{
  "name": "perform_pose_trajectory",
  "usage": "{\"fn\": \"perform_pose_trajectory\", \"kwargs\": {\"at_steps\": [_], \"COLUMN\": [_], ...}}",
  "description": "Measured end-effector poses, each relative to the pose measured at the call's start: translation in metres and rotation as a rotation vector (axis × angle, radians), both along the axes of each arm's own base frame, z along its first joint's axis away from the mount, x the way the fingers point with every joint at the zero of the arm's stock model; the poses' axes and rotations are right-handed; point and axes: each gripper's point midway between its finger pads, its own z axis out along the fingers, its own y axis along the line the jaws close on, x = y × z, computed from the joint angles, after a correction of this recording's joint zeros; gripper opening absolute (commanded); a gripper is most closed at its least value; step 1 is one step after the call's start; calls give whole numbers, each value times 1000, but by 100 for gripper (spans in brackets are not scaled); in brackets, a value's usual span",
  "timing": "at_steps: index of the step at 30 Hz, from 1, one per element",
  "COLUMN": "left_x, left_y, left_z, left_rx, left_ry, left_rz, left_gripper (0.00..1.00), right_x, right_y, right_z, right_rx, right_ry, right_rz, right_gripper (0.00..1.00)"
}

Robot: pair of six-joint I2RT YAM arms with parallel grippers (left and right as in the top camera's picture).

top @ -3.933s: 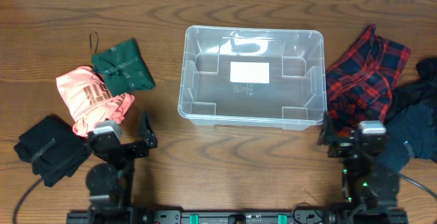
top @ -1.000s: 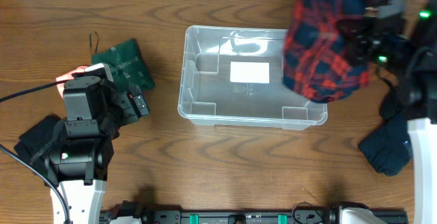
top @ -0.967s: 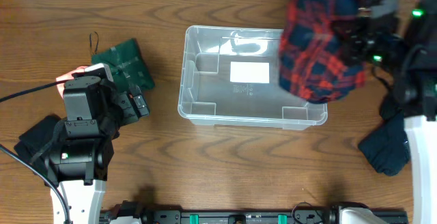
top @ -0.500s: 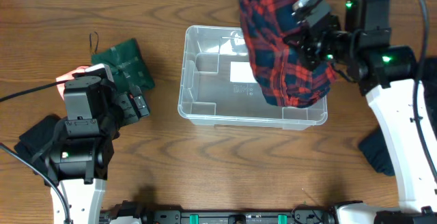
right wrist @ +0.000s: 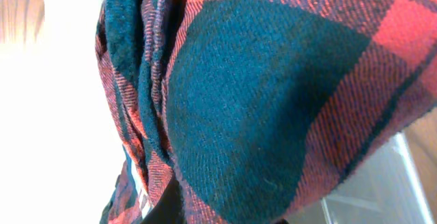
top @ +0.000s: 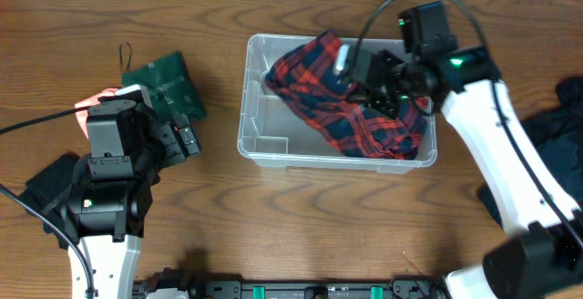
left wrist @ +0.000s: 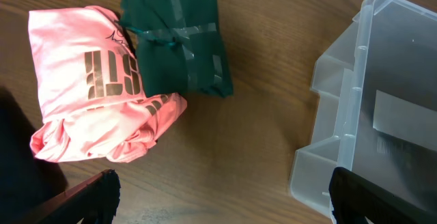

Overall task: Pack container
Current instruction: 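Lift the plaid shirt and lower it into the container, release, then move the right gripper back to the black clothing on the right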

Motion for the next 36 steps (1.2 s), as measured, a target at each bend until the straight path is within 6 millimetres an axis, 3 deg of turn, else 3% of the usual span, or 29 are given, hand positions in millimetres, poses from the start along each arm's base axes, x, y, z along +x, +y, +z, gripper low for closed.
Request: {"fn": "perform_pose_trajectory", "kwargs": {"at_steps": [4,5,6,7,11,14,18,21,24,26,28,31,35,36], "left_x": [0,0,0,0,0,0,0,0,0,0,0,0,0,0], "left_y": [0,0,0,0,0,0,0,0,0,0,0,0,0,0], "left_z": [0,0,0,0,0,0,0,0,0,0,0,0,0,0], "left_rx": [0,0,0,0,0,0,0,0,0,0,0,0,0,0], "left_ry": [0,0,0,0,0,0,1,1,0,1,1,1,1,1], "left_rz": [0,0,0,0,0,0,0,0,0,0,0,0,0,0], "left_gripper": [98,98,98,98,98,98,98,98,98,98,98,98,98,98], "right_x": [4,5,7,9,32,47,68,79,78,73,64,45,20,15], "right_y": [10,12,13,15,17,10,-6,-22,-65,-103,-150,-236,-330,-346], "right_z": [-36,-45,-54,-61,-89,-90,-62,-18,58,91,112,107,56,44], "right_rx": [-47,-58,-70,-81,-158,-196,-206,-161,-51,12,68,115,130,129], "right_ry": [27,33,39,47,21,4,-74,-161,-257,-277,-260,-158,27,57], "right_rz": [100,117,130,134,72,-41,-232,-383,-622,-784,-978,-1324,-1668,-1721], "right_gripper": [1,10,46,99,99,99,99,99,99,99,99,99,99,99]}}
